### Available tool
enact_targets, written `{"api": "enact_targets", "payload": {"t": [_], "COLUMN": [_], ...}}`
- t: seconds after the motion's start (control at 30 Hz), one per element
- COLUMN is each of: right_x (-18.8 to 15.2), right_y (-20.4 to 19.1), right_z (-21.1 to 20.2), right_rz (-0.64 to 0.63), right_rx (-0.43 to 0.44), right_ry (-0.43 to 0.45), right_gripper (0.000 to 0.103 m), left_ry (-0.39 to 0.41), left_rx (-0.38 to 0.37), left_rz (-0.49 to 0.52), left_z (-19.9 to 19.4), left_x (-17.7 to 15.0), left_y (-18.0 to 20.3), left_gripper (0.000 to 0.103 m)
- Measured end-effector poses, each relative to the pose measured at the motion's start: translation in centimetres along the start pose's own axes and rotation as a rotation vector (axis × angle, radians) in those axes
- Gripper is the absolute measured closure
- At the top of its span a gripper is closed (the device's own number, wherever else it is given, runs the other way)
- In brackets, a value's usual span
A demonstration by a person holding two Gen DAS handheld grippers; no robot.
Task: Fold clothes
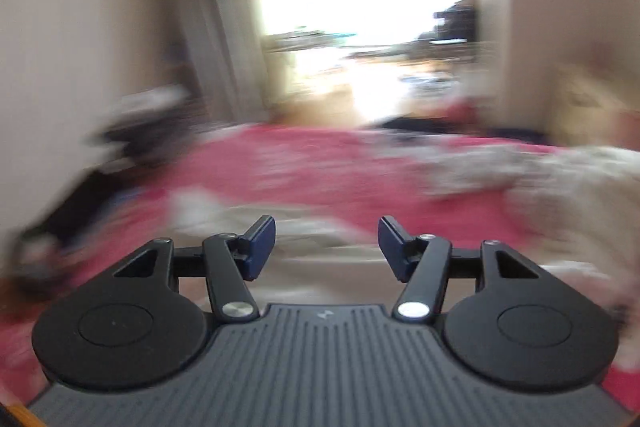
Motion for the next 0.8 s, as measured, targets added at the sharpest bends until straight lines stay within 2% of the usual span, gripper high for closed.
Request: {"api": "enact_targets", "payload": {"t": [0.07,0.13,0.2,0.3,0.37,0.43,0.5,0.57,0.67,0.73,0.8], "right_x": [-0.6,-1.8,-4.2,-9.2,-12.5,-15.0,-16.9,-18.6,-20.5,-21.1,-21.2], "right_y": [-3.5,-6.3,-9.1,-13.2,-16.7,-19.3,-20.8,-21.5,-21.9,-21.7,-20.8], "right_z": [1.3,3.5,7.1,13.4,16.4,17.8,18.9,19.8,20.2,20.4,20.5], "right_rz": [-0.031,-0.023,-0.013,-0.023,-0.082,-0.187,-0.243,-0.263,-0.335,-0.374,-0.352], "right_rx": [0.182,0.330,0.389,0.425,0.457,0.429,0.423,0.400,0.323,0.276,0.269], "right_ry": [-0.064,-0.132,-0.220,-0.386,-0.520,-0.563,-0.585,-0.602,-0.603,-0.591,-0.585], "right_gripper": [0.044,0.041,0.038,0.038,0.038,0.038,0.038,0.038,0.038,0.038,0.038], "left_ry": [-0.013,-0.008,-0.003,0.008,0.025,0.051,0.080,0.114,0.182,0.245,0.335], "left_rx": [-0.030,-0.031,-0.013,0.039,0.089,0.143,0.192,0.206,0.200,0.236,0.294], "left_rz": [-0.080,-0.115,-0.095,-0.039,0.008,0.034,0.038,0.013,-0.046,-0.051,-0.051], "left_z": [0.4,0.5,0.7,0.9,1.1,1.2,0.9,0.4,-1.0,-2.3,-4.2], "left_x": [-0.4,-0.7,-0.7,-0.9,-1.1,-1.4,-1.6,-1.4,-0.4,1.2,3.3], "left_y": [-0.9,-1.5,-1.6,-0.7,0.0,0.7,1.3,1.3,0.7,0.6,0.0], "left_gripper": [0.041,0.046,0.049,0.049,0.049,0.050,0.069,0.091,0.095,0.096,0.096]}}
Point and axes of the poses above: each gripper's, at about its wrist camera, not at the fingertips, and z roughly the way its jaws point, y to its right, x to its top, the point moved 2 cm from there along z, roughly the way its jaws point, and after that the axes turned 5 degrees about x, right-handed, at the moved point
